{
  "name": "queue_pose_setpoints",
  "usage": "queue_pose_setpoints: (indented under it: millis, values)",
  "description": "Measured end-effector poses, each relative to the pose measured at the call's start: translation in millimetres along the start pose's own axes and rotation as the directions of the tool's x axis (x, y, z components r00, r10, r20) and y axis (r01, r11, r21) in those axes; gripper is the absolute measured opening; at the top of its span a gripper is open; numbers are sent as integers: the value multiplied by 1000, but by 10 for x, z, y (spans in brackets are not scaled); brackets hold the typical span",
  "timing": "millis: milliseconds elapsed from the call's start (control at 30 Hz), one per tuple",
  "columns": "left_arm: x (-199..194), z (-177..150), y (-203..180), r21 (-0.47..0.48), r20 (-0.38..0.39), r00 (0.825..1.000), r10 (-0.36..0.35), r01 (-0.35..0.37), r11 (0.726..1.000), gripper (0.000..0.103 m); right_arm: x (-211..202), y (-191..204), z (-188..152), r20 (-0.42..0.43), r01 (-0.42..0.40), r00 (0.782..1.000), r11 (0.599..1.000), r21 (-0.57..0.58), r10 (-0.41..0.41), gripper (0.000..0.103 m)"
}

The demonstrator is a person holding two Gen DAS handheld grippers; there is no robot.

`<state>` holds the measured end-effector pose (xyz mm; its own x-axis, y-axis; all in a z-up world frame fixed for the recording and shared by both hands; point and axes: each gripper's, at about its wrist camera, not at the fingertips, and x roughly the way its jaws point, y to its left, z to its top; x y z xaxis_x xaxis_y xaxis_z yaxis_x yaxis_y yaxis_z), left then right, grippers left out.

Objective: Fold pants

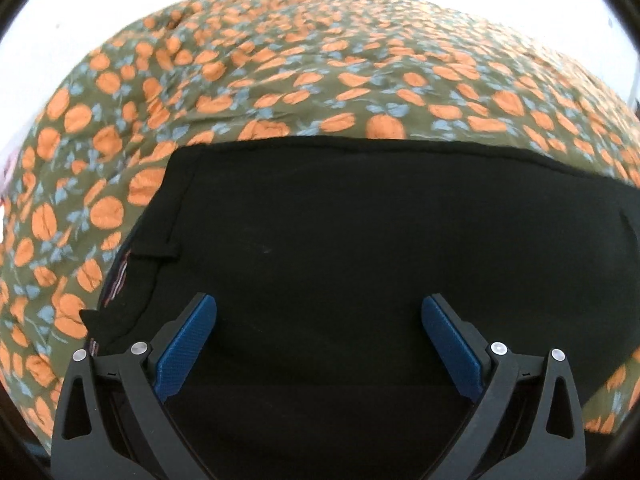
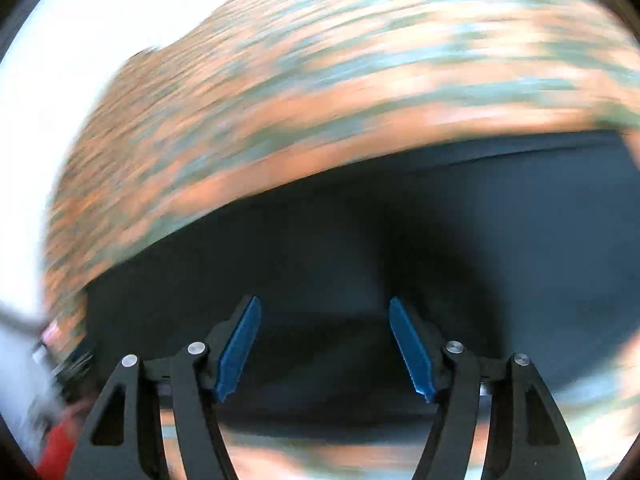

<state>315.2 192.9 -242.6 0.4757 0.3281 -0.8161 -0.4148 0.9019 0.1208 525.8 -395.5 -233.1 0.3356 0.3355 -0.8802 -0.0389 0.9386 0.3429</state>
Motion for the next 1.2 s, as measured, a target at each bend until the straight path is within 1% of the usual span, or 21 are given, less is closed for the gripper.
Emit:
queue_pose_setpoints:
  millis: [67, 100, 167, 267, 300, 367, 400, 433, 467, 500, 533, 567, 600, 633, 700, 733, 800, 833, 900, 1033, 1200]
  values:
    - [-9, 41, 64, -35, -5, 1000, 8, -8, 999, 102, -239, -712, 16, 8, 159, 987, 984, 79, -160, 67]
    - [-23, 80, 100, -49, 3, 1000, 13, -13, 999, 102, -472, -1079, -48, 14, 257, 965, 959, 121, -260, 67]
    - [-94, 121, 145, -49, 44, 999, 8, -6, 999, 102, -856, -1274, -205, 51, 313, 945, 938, 147, -323, 68]
    - [-31, 120, 185, -8, 45, 998, 44, -43, 999, 102, -1394, -1063, -692, 120, 210, 968, 974, 82, -219, 73]
    - [46, 103, 217, -5, 24, 998, 50, -50, 999, 102, -1550, -848, -1017, 111, 145, 983, 989, 41, -149, 78]
    - [175, 37, 290, -30, -10, 1000, 9, -9, 1000, 103, -1672, -661, -1433, 73, 42, 996, 999, 25, -44, 80]
    - [214, -4, 322, -46, 0, 1000, -9, 9, 999, 103, -1696, -541, -1808, 27, -26, 999, 999, 33, 25, 80]
    - [226, -21, 326, -49, 6, 1000, -13, 14, 999, 103, -1658, -452, -2040, 0, -43, 999, 998, 45, 43, 80]
    - [228, -19, 315, -47, 6, 1000, -9, 10, 999, 103, -1615, -439, -2328, -42, -40, 998, 996, 75, 43, 80]
    - [224, -15, 299, -45, 3, 1000, -3, 3, 999, 103, -1577, -495, -2555, -80, -3, 997, 994, 106, 12, 80]
    - [227, -10, 285, -45, 2, 1000, 2, -2, 999, 103, -1541, -580, -2718, -108, 54, 993, 989, 135, -39, 80]
    - [234, -8, 275, -44, 1, 1000, 5, -5, 999, 103, -1583, -647, -2914, -103, 159, 984, 972, 172, -142, 80]
    - [234, -8, 266, -44, -1, 1000, 6, -6, 999, 103, -1650, -628, -2995, -75, 203, 978, 962, 180, -192, 80]
    - [238, -5, 264, -44, -2, 1000, 7, -7, 999, 103, -1710, -544, -3061, -33, 235, 972, 957, 171, -233, 80]
    - [250, 1, 269, -47, 0, 1000, 6, -6, 999, 103, -1748, -241, -3089, 21, 226, 973, 963, 144, -231, 80]
    - [252, 4, 267, -47, -1, 1000, 5, -5, 999, 103, -1771, -116, -3026, 39, 208, 976, 968, 138, -215, 80]
    - [252, -8, 274, -46, -1, 1000, 6, -6, 999, 103, -1655, 347, -2875, 92, 129, 986, 987, 96, -138, 80]
    - [253, -9, 274, -46, -1, 1000, 7, -7, 999, 103, -1611, 487, -2898, 102, 110, 988, 991, 70, -117, 80]
    - [252, -8, 277, -46, -1, 1000, 6, -6, 999, 103, -1486, 1036, -2822, 126, 80, 989, 996, -34, -75, 80]
    - [250, -8, 277, -46, -1, 1000, 6, -6, 999, 103, -1122, 1902, -2840, 118, 67, 992, 981, -183, -46, 80]
    - [255, -11, 270, -46, -1, 1000, 6, -6, 999, 103, -756, 2513, -3041, 43, 75, 997, 954, -291, -66, 80]
